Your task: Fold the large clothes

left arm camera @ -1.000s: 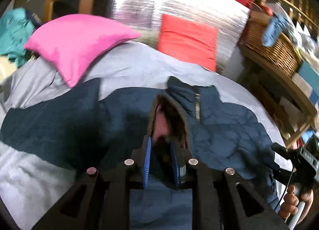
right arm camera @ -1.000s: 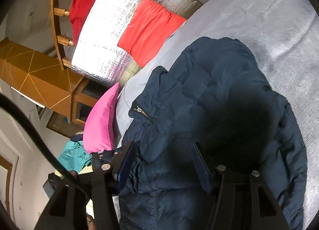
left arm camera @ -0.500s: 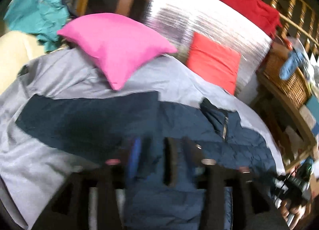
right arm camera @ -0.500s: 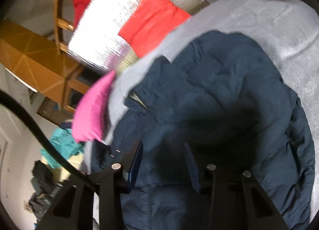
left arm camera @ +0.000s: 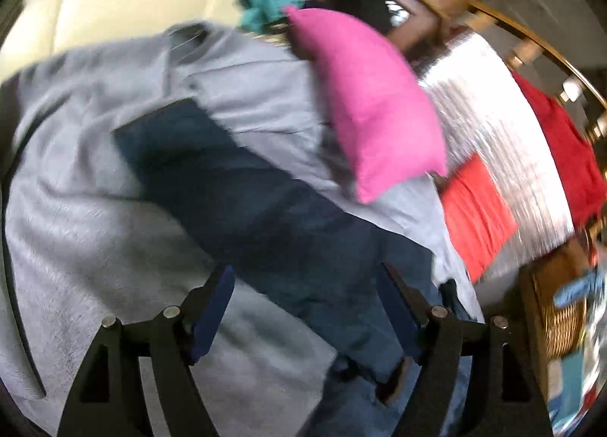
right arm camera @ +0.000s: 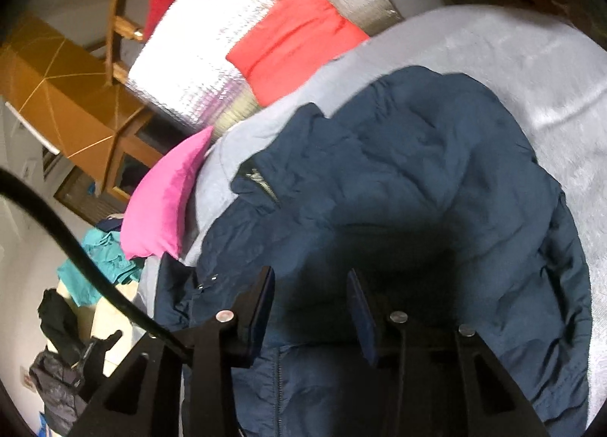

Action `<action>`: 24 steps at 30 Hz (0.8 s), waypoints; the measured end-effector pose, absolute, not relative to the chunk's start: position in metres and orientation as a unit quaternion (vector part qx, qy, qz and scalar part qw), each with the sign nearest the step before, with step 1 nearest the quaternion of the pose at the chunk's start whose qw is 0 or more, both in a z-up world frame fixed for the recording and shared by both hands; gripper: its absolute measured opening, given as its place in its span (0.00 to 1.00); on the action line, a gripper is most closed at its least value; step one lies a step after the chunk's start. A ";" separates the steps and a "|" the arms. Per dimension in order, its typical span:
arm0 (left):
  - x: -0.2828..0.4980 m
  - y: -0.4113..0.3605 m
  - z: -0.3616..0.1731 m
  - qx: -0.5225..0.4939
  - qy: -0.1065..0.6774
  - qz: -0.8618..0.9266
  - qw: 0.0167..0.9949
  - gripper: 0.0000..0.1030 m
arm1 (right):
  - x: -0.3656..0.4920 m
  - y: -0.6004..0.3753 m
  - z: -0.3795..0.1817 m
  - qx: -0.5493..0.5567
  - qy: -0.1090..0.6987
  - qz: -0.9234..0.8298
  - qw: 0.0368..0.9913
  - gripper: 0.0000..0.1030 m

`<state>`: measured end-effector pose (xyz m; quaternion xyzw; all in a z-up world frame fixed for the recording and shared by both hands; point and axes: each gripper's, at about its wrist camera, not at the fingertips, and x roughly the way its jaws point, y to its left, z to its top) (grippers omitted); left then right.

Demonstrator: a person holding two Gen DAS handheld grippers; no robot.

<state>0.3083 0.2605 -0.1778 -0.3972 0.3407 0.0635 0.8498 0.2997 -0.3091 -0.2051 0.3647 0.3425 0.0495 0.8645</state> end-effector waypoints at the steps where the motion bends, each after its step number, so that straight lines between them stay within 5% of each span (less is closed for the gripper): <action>1: 0.311 0.266 -0.184 -0.410 0.344 0.066 0.842 0.75 | 0.299 -0.309 -0.204 0.365 0.340 0.055 0.865 0.46; 18: 0.342 0.293 -0.240 -0.545 0.319 0.047 0.773 0.73 | 0.292 -0.314 -0.203 0.384 0.335 0.067 0.858 0.49; 24: 0.345 0.290 -0.238 -0.515 0.323 0.075 0.790 0.20 | 0.290 -0.316 -0.201 0.383 0.330 0.064 0.861 0.49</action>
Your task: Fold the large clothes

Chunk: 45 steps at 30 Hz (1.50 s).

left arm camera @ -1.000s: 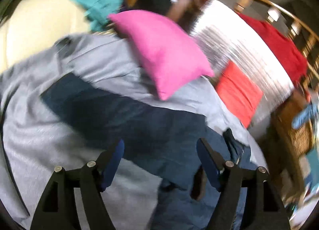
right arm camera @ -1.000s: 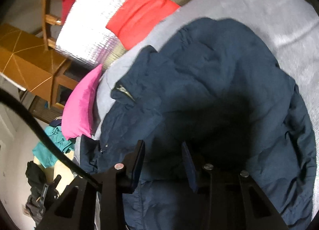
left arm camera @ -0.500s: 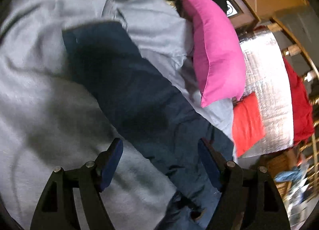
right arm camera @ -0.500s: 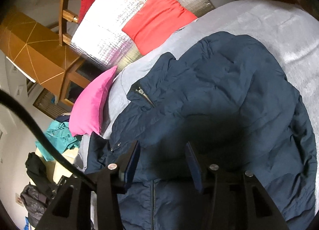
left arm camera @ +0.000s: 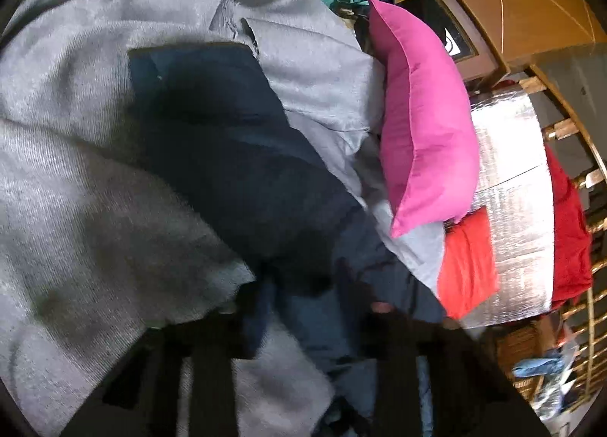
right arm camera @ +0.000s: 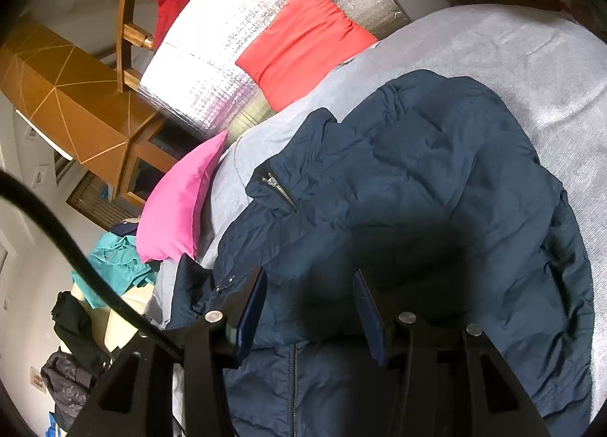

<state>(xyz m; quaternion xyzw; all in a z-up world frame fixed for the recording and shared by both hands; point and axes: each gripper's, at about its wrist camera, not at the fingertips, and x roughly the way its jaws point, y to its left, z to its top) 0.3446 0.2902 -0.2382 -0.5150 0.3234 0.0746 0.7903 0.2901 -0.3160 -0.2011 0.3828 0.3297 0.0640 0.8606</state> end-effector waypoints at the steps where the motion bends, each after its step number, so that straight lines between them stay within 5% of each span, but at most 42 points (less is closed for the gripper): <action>1: 0.344 0.289 -0.237 -0.509 0.322 0.077 0.794 0.19 | 0.290 -0.316 -0.201 0.382 0.330 0.064 0.861 0.49; 9: 0.338 0.251 -0.168 -0.411 0.270 0.034 0.870 0.09 | 0.282 -0.324 -0.195 0.385 0.317 0.054 0.865 0.49; 19: 0.318 0.103 -0.086 -0.209 0.194 -0.121 0.951 0.07 | 0.273 -0.344 -0.189 0.400 0.301 0.042 0.865 0.49; 29: 0.326 -0.045 -0.123 -0.064 0.266 -0.245 0.930 0.06 | 0.264 -0.368 -0.186 0.414 0.288 0.028 0.863 0.49; 36: 0.327 -0.081 -0.160 -0.032 0.343 -0.267 0.900 0.06 | 0.258 -0.389 -0.186 0.425 0.285 0.018 0.859 0.49; 37: 0.329 -0.082 -0.162 -0.031 0.357 -0.271 0.894 0.09 | 0.257 -0.392 -0.187 0.429 0.285 0.018 0.857 0.49; 39: 0.328 -0.084 -0.165 -0.029 0.384 -0.281 0.879 0.29 | 0.257 -0.395 -0.188 0.436 0.286 0.019 0.853 0.49; 40: 0.327 -0.083 -0.166 -0.028 0.395 -0.284 0.873 0.57 | 0.258 -0.396 -0.189 0.439 0.287 0.021 0.851 0.49; 41: 0.327 -0.080 -0.165 -0.030 0.399 -0.285 0.871 0.73 | 0.258 -0.395 -0.189 0.441 0.288 0.023 0.850 0.49; 45: 0.316 -0.058 -0.152 -0.043 0.398 -0.311 0.862 0.75 | 0.261 -0.388 -0.189 0.436 0.294 0.033 0.850 0.54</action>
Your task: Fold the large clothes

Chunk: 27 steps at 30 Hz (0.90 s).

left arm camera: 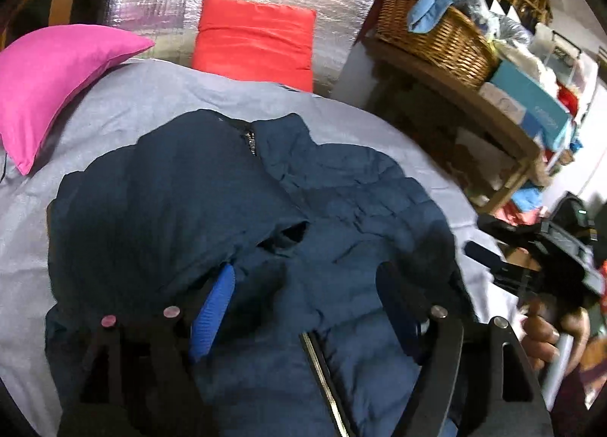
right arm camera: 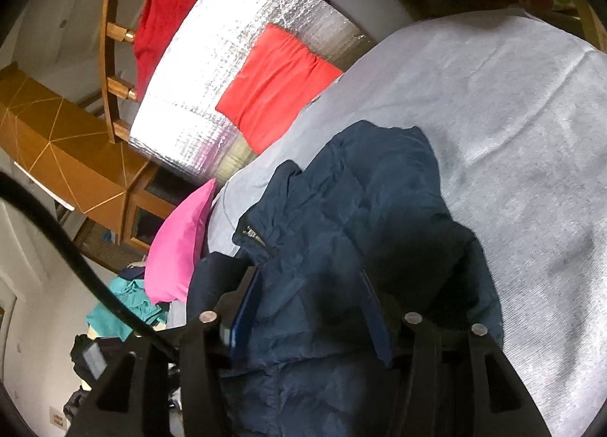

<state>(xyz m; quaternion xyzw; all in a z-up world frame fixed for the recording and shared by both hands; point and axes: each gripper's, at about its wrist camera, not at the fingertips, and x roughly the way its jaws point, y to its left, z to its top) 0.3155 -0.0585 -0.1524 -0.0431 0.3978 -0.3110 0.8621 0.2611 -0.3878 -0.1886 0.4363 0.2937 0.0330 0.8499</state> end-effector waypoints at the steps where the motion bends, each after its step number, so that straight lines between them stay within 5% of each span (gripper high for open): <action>1: 0.314 -0.052 -0.149 -0.045 0.395 -0.312 0.863 0.75 | 0.262 -0.385 -0.188 0.433 0.295 0.035 0.851 0.54; 13: 0.351 0.060 -0.162 -0.259 0.403 -0.241 0.844 0.80 | 0.271 -0.361 -0.192 0.422 0.309 0.047 0.851 0.54; 22: 0.368 0.067 -0.194 -0.348 0.404 -0.238 0.812 0.78 | 0.273 -0.359 -0.195 0.422 0.313 0.048 0.850 0.54; 26: 0.367 0.058 -0.184 -0.327 0.383 -0.259 0.824 0.39 | 0.272 -0.360 -0.195 0.422 0.312 0.048 0.850 0.54; 27: 0.367 0.053 -0.182 -0.322 0.380 -0.268 0.825 0.38 | 0.272 -0.360 -0.195 0.421 0.312 0.047 0.850 0.54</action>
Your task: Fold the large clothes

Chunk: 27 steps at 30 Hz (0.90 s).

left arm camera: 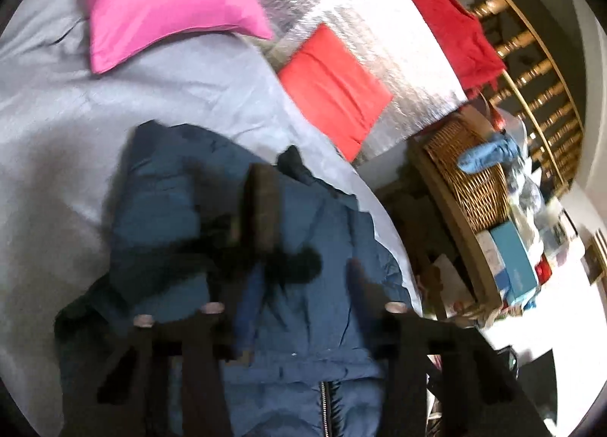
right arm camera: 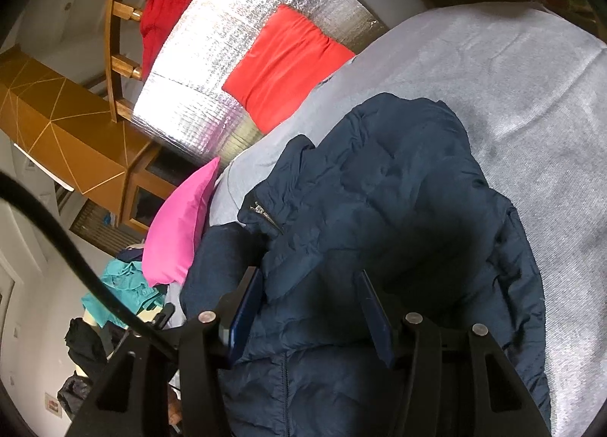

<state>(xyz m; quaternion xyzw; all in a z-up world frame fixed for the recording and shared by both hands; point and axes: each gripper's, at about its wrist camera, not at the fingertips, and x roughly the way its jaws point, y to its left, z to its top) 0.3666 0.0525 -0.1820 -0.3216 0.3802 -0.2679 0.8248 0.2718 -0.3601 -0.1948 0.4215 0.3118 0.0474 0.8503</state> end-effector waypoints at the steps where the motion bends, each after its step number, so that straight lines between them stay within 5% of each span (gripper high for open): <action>1: 0.366 0.047 -0.181 -0.319 0.379 -0.276 0.824 0.38 | 0.272 -0.360 -0.195 0.421 0.312 0.047 0.851 0.54; 12: 0.353 -0.063 -0.159 -0.200 0.405 -0.360 0.816 0.38 | 0.272 -0.363 -0.201 0.415 0.330 0.036 0.847 0.54; 15: 0.351 -0.042 -0.140 -0.220 0.388 -0.352 0.823 0.53 | 0.270 -0.368 -0.199 0.415 0.325 0.034 0.849 0.54; 17: 0.351 -0.009 -0.133 -0.223 0.369 -0.291 0.854 0.80 | 0.268 -0.372 -0.199 0.418 0.322 0.033 0.849 0.54; 27: 0.380 0.058 -0.180 -0.332 0.403 -0.205 0.828 0.83 | 0.272 -0.362 -0.200 0.419 0.326 0.041 0.846 0.54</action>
